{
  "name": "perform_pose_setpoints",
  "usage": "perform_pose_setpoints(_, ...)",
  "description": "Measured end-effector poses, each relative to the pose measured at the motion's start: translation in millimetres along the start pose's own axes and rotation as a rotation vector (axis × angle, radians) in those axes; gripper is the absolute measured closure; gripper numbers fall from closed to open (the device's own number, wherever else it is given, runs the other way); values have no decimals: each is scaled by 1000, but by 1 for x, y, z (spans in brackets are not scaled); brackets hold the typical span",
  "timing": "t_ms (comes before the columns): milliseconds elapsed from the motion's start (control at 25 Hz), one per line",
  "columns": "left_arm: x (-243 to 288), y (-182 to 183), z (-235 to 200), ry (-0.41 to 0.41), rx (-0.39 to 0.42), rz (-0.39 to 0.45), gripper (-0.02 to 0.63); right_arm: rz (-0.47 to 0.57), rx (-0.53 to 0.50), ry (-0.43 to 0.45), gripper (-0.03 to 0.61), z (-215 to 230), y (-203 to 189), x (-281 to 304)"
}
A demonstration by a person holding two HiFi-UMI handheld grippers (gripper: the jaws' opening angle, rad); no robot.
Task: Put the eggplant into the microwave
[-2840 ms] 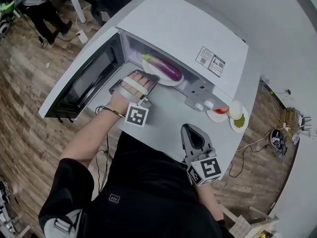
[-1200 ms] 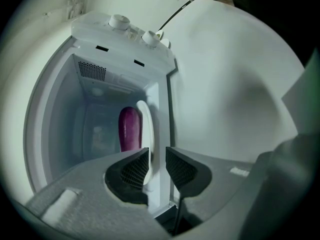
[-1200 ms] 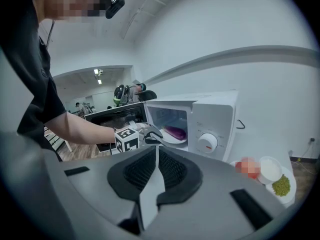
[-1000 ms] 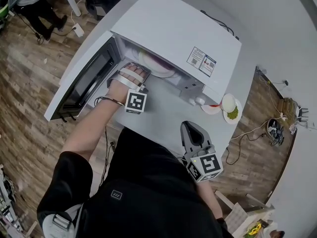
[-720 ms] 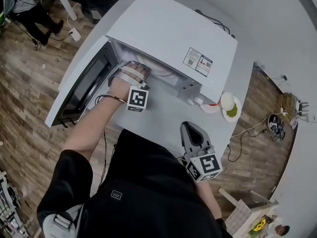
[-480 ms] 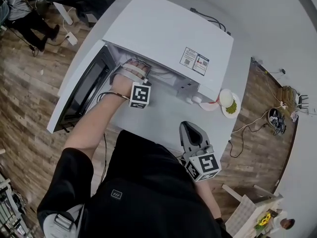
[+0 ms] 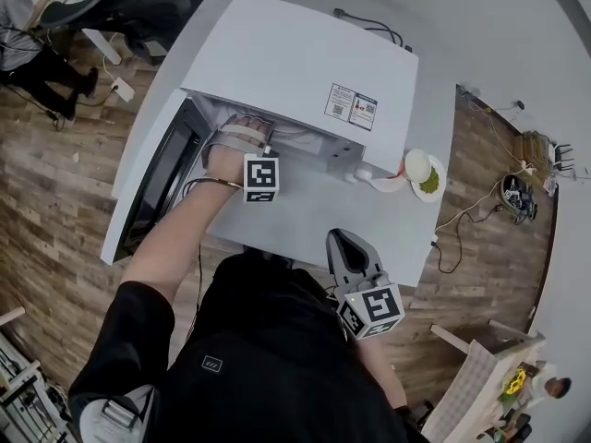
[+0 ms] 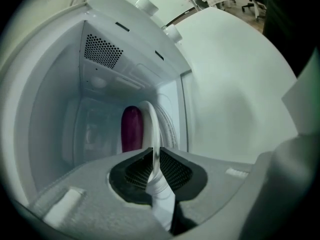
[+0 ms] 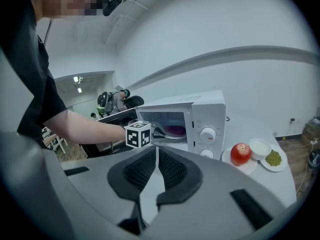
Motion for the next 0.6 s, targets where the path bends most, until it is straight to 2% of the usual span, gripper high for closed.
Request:
perform_pose_setpoints(160, -19, 3, -5, 79, -24, 21, 581, 20, -7, 3, 552, -8, -4, -6)
perform_pose_setpoints(400, -36, 5, 6, 56, -75, -32, 582, 59, -18, 36, 552, -6, -7, -33)
perform_pose_setpoints(480, -51, 10, 6, 66, -139, -29, 583, 77, -25, 54, 552, 3, -7, -43)
perform_pose_setpoints(600, -84, 26, 11, 71, -290, 8, 583, 93, -38, 94, 552, 17, -9, -63)
Point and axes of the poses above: the fingertips, and each gripper's own axes: x forward along the fingers, z to its right, y out of its top, the point moved 6 cm from there along -x, backward along the fingers, and after that the axes turned 9 degrees about -y, right-handed, at the moved point
